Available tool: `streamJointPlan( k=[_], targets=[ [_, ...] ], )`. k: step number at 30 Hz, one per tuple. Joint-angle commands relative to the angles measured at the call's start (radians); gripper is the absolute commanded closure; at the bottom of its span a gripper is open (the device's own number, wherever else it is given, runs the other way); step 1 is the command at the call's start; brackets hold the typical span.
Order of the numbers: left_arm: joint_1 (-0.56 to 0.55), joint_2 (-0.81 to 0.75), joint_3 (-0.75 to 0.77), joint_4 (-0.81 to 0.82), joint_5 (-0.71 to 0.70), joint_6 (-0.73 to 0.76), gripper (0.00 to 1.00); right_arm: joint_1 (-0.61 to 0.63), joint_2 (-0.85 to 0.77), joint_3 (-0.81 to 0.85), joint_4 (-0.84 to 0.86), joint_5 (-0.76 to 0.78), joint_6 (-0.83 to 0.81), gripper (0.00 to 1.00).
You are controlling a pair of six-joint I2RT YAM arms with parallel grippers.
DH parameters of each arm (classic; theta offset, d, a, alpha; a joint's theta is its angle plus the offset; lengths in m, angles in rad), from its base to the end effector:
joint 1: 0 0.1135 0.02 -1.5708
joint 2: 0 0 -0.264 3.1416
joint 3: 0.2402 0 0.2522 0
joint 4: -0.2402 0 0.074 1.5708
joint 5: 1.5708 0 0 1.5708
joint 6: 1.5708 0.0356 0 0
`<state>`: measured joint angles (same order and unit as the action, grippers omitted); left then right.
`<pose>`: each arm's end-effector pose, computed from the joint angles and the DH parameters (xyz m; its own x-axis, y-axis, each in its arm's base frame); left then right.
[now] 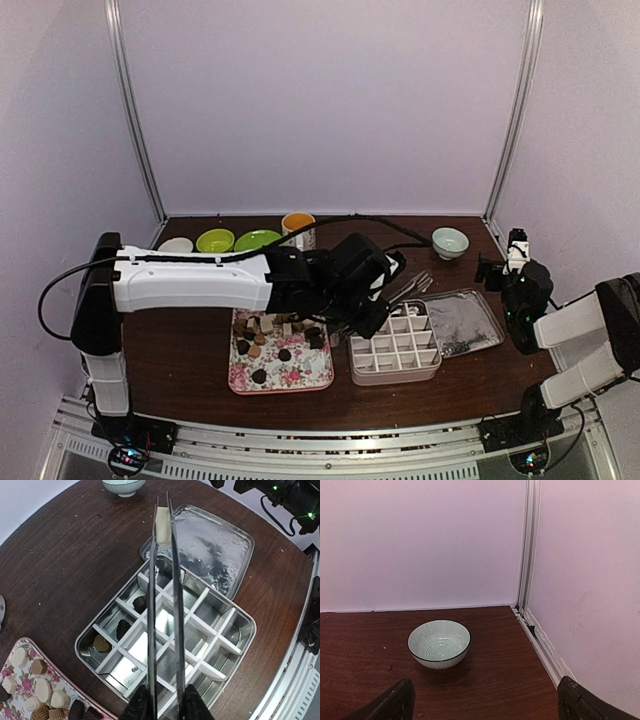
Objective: Pack the chocolate
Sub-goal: Place the fake chocolate in the empty pocket of the box.
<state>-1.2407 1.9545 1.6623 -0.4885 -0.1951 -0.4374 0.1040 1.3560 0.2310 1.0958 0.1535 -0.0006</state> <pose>0.1518 -0.4216 0.2685 -0.5808 0.4132 -0.7013 0.7036 0.6881 -0.1773 0.2319 0.0187 0.1731 -0.0291 -0.0036 -0.9996 0.0494 0.9988 -0.0051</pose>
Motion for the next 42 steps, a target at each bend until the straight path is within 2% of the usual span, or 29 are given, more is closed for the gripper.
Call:
streamJointPlan(
  k=[1,10,25,37,42],
  targets=[
    [0.001,0.02,0.033,0.068,-0.017,0.037,0.78,-0.009,0.002,0.013,0.001,0.006,0.001,0.0],
    [0.001,0.078,0.006,0.118,0.015,0.014,0.78,-0.009,0.002,0.012,0.001,0.006,0.0,0.0],
    [0.001,0.129,0.013,0.094,0.018,-0.008,0.78,-0.009,0.002,0.014,0.001,0.006,0.001,0.0],
    [0.003,0.114,0.018,0.057,-0.007,-0.047,0.64,-0.009,0.002,0.014,0.001,0.006,0.001,0.0],
    [0.003,0.074,0.017,0.03,-0.026,-0.04,0.63,-0.008,0.002,0.013,0.001,0.006,0.001,0.0]
  ],
)
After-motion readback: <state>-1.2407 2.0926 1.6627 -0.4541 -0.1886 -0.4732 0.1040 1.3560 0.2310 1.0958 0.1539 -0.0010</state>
